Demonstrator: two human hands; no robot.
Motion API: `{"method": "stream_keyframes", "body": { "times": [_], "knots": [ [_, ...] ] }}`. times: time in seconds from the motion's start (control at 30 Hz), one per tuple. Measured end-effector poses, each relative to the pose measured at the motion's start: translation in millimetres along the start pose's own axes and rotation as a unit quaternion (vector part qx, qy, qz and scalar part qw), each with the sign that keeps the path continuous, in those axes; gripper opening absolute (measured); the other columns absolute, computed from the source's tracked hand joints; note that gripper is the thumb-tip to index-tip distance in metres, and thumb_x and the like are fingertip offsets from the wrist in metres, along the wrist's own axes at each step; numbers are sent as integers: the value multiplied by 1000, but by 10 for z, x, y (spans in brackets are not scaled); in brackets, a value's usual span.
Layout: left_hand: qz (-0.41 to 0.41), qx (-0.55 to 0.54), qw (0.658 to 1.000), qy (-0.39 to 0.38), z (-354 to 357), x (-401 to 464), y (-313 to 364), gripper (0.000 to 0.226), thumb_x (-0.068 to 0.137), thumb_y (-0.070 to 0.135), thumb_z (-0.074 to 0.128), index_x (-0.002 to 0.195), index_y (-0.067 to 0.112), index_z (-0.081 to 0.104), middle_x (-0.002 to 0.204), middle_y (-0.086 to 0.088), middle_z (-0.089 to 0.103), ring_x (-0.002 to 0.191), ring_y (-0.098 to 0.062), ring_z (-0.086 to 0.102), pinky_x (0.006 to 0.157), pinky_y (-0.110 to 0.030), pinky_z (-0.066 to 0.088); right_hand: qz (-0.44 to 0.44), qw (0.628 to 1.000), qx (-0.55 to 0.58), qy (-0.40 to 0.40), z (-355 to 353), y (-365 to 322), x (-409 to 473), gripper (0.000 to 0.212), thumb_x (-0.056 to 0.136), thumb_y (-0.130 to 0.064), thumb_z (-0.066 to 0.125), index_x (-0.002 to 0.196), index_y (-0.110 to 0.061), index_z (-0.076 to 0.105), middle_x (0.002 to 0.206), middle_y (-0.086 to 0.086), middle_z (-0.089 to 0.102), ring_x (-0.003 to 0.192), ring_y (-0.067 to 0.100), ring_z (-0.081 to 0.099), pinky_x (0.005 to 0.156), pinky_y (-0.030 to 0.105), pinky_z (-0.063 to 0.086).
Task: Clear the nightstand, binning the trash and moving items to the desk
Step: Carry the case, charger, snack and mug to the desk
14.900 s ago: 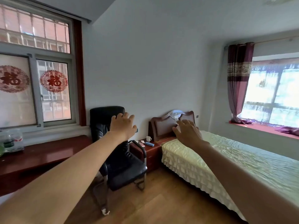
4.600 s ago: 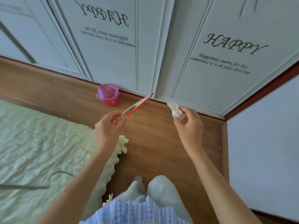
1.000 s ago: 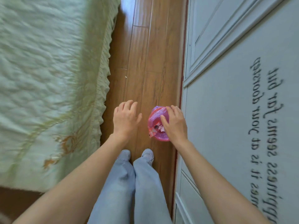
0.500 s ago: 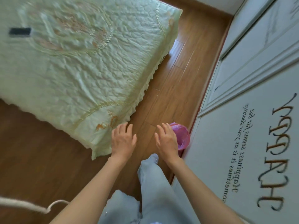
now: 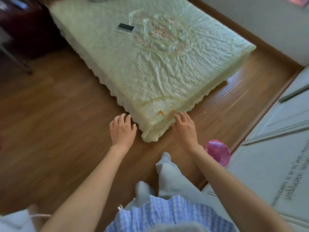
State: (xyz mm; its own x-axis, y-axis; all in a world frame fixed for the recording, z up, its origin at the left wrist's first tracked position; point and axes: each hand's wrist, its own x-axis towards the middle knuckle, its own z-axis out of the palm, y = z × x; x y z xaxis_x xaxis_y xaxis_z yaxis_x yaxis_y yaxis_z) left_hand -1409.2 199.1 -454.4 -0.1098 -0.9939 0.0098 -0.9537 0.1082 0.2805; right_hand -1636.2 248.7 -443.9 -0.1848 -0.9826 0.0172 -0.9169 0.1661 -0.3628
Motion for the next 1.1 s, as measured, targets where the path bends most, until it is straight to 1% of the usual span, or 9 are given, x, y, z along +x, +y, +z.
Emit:
{"method": "stream_keyframes", "body": {
  "times": [0.17, 0.27, 0.53, 0.73, 0.83, 0.97, 1.1],
  "knots": [
    [-79, -11, 996, 45, -338, 94, -544, 44, 90, 29, 55, 128, 8, 54, 135, -14, 52, 126, -32, 44, 101, -46, 35, -81, 996, -4, -33, -40, -736, 413, 43, 99, -31, 43, 137, -13, 46, 150, 13, 37, 144, 29, 23, 115, 50, 25],
    [-111, -11, 991, 73, -520, 263, -815, 42, 90, 27, 56, 126, 5, 55, 132, -17, 54, 122, -33, 48, 98, -46, 38, -129, 990, -12, -48, -16, -1153, 785, 43, 99, -32, 40, 139, -16, 43, 153, 9, 33, 145, 26, 20, 116, 45, 22],
    [-175, 30, 978, 112, -961, 1147, -1568, 42, 91, 27, 55, 127, 6, 55, 132, -15, 54, 122, -31, 48, 99, -46, 37, -214, 974, -9, -77, 258, -2171, 2033, 44, 100, -33, 38, 142, -17, 40, 154, 7, 30, 146, 23, 17, 116, 41, 17],
    [-213, 66, 967, 126, -1432, 2038, -2036, 44, 92, 31, 52, 129, 9, 53, 135, -13, 51, 125, -30, 45, 102, -44, 35, -257, 963, 15, -82, 344, -2876, 3097, 43, 100, -32, 39, 139, -15, 43, 152, 9, 34, 145, 25, 20, 116, 42, 20],
    [-219, 84, 961, 145, -1677, 2444, -2201, 44, 93, 32, 52, 131, 10, 51, 136, -12, 51, 126, -29, 44, 103, -44, 36, -289, 953, 17, -85, 361, -3188, 3572, 44, 100, -32, 39, 140, -14, 43, 151, 9, 36, 144, 25, 23, 115, 42, 22],
    [-226, 93, 959, 145, -1906, 2913, -2411, 46, 94, 35, 49, 134, 11, 48, 139, -12, 48, 129, -28, 42, 106, -43, 34, -320, 944, 18, -82, 409, -3531, 4076, 45, 100, -34, 39, 140, -14, 43, 148, 9, 40, 142, 25, 28, 113, 42, 26],
    [-230, 100, 957, 148, -2040, 3360, -2677, 46, 94, 36, 49, 134, 12, 48, 139, -11, 49, 129, -27, 42, 105, -42, 35, -342, 936, 26, -80, 545, -3895, 4565, 44, 99, -31, 40, 138, -12, 45, 146, 10, 42, 140, 26, 31, 111, 42, 28]
  ]
}}
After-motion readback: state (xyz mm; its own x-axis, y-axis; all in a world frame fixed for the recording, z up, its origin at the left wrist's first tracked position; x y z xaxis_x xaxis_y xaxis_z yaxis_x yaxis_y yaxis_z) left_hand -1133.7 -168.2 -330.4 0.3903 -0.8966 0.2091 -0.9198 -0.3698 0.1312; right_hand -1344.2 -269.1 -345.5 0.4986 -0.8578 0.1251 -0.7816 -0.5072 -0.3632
